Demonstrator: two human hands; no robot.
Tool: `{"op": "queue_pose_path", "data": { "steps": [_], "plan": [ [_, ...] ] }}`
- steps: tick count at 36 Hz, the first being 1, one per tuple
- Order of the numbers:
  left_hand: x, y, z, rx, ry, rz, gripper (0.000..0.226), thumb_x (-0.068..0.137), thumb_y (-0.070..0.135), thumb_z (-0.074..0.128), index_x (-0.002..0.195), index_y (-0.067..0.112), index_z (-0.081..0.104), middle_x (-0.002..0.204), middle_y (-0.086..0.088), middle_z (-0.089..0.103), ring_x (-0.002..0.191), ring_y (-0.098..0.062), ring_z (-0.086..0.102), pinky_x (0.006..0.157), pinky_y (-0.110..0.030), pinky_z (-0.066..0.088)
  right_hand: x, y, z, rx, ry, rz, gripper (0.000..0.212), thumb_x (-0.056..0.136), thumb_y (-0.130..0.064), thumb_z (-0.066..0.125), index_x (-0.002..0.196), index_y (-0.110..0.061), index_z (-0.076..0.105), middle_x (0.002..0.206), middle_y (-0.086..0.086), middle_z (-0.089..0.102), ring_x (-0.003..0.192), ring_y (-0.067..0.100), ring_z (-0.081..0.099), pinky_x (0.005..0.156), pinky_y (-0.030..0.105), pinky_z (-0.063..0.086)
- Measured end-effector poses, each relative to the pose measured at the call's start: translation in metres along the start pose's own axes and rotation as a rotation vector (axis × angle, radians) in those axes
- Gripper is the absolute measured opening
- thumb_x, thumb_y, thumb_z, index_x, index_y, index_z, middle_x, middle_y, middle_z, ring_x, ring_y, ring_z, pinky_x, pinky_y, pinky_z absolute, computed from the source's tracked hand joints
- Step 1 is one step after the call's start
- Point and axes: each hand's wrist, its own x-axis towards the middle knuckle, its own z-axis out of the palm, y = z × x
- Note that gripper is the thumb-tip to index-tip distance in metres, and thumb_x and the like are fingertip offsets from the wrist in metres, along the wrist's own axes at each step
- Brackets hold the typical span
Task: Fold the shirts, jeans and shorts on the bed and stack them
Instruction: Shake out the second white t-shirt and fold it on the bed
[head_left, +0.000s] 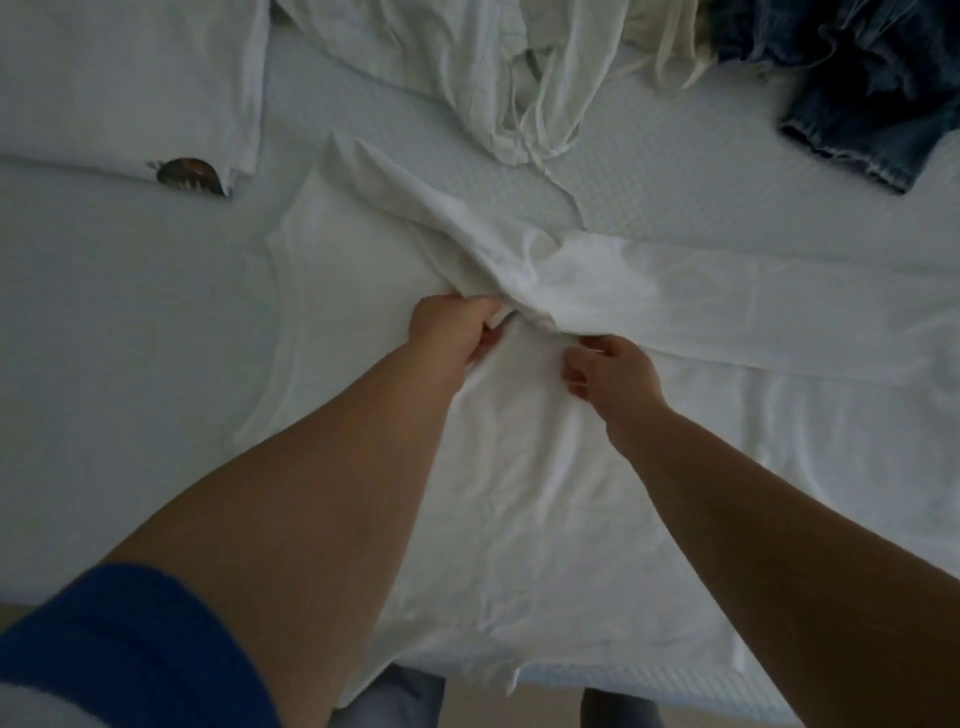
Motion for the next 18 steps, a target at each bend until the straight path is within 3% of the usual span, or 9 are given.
{"op": "queue_pose_path", "data": {
  "steps": [2,5,8,11,14,18],
  "plan": [
    [0.003,0.002,0.002,-0.025,0.016,-0.007,0.014,0.079,0.01,0.065,0.068,0.011,0.057,0.062,-0.008,0.06,0.052,-0.017,0.059,0.051,-0.023,0.046,-0.001,-0.007,0.01,0.14,0.023,0.061,0.007,0.081,-0.009,0.063,0.086,-0.013,0.059,0.077,0.007,0.064,0.065,0.017,0.061,0.067,0.032,0.054],
    [-0.001,0.008,0.0,-0.183,-0.004,-0.039,0.011,0.08,0.005,0.059,0.07,0.009,0.057,0.065,-0.01,0.06,0.054,-0.02,0.06,0.059,-0.028,0.051,-0.004,-0.014,0.021,0.308,0.06,0.134,0.005,0.085,-0.01,0.063,0.087,-0.011,0.058,0.079,0.007,0.062,0.062,0.016,0.06,0.06,0.027,0.054],
    [-0.019,0.008,-0.012,-0.227,-0.027,0.076,0.013,0.078,0.003,0.055,0.069,0.012,0.061,0.069,-0.009,0.063,0.061,-0.021,0.063,0.063,-0.031,0.053,-0.011,-0.02,0.029,0.477,0.021,0.2,0.002,0.089,-0.016,0.061,0.089,-0.014,0.059,0.08,0.007,0.063,0.063,0.017,0.062,0.061,0.027,0.053],
    [-0.051,-0.008,-0.037,-0.307,-0.074,0.082,0.021,0.078,-0.001,0.05,0.076,0.015,0.063,0.06,0.002,0.068,0.052,-0.012,0.064,0.054,-0.025,0.054,-0.025,-0.021,0.038,0.613,-0.131,0.249,0.016,0.09,-0.028,0.059,0.094,-0.012,0.06,0.084,0.007,0.067,0.068,0.019,0.066,0.062,0.029,0.053],
    [-0.078,-0.041,-0.065,-0.283,-0.117,0.041,0.021,0.075,0.0,0.051,0.079,0.015,0.065,0.066,0.008,0.07,0.054,-0.008,0.065,0.052,-0.023,0.052,-0.041,-0.01,0.041,0.805,-0.333,0.335,0.036,0.087,-0.038,0.053,0.105,-0.009,0.063,0.092,0.007,0.071,0.082,0.023,0.07,0.072,0.035,0.056],
    [-0.084,-0.08,-0.086,-0.187,-0.073,-0.083,0.02,0.079,-0.005,0.052,0.078,0.01,0.064,0.065,0.002,0.069,0.052,-0.011,0.064,0.051,-0.025,0.052,-0.061,0.011,0.047,0.858,-0.341,0.435,0.041,0.082,-0.039,0.061,0.11,-0.008,0.064,0.095,0.008,0.071,0.085,0.024,0.07,0.072,0.036,0.056]
  ]
}}
